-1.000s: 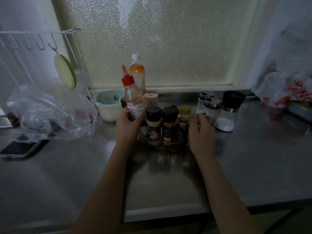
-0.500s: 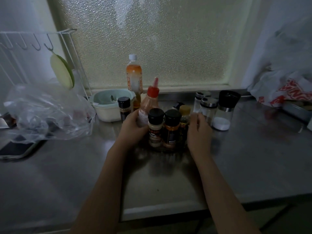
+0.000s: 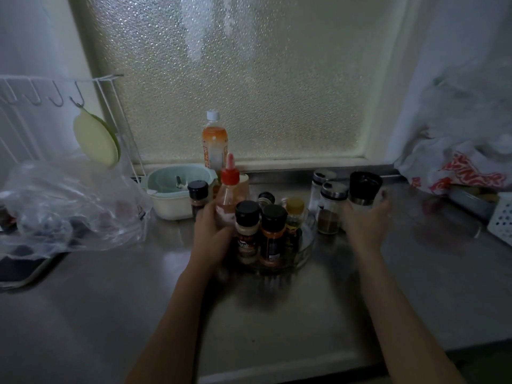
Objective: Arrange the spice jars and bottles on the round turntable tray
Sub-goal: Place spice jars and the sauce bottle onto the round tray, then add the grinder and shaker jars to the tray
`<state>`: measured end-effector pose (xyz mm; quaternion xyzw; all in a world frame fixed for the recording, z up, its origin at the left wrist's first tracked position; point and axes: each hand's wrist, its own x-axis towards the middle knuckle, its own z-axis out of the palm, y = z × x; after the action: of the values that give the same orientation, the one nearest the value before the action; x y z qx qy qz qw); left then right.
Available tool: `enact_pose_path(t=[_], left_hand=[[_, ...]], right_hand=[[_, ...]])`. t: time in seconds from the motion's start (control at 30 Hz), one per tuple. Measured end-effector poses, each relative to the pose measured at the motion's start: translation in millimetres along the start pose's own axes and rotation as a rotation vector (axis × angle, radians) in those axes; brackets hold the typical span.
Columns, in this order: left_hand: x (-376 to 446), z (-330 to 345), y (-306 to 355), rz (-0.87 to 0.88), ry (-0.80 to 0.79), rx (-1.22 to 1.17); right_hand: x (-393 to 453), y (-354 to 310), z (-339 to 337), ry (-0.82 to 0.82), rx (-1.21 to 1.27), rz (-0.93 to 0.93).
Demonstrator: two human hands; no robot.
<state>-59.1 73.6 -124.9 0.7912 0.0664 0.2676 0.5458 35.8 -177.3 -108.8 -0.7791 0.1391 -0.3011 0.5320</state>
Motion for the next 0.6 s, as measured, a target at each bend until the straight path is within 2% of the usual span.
enact_pose_path(t=[0.1,0.17,0.27,0.33,0.4,0.5,0.6], left_hand=[[6.3,-0.8,-9.6,0.042,-0.053,-0.02],[11.6,-3.8,-13.1,0.035,-0.037,-0.032],[12.2,-6.1,-14.1,-0.008,0.127,0.049],[13.2,-8.6,-14.9,-0.023,0.282,0.172],[12.1,-8.7,-11.9,-0.092,0.344,0.251],[10.8,-6.7,-9.8,-0.147,0.275,0.272],[12.5,-7.3,-8.8,-0.192,0.216,0.156]], right_hand=[[14.7,8.0,1.6,-0.168,0.047,0.058],[17.7,16.2,2.8,-0.164,0.022,-0.017],[9.1,16.1,-0.1,-0.047,0.027,-0.128],[7.3,5.1,-3.6,0.088,0.086,-0.128],[3.3,-5.4,-9.3,0.203,0.133,-0.145],[-13.0,-22.2,-20.4,0.224,0.401,-0.21],[-31.2,-30.6,-23.6,0.069,0.479,-0.334]])
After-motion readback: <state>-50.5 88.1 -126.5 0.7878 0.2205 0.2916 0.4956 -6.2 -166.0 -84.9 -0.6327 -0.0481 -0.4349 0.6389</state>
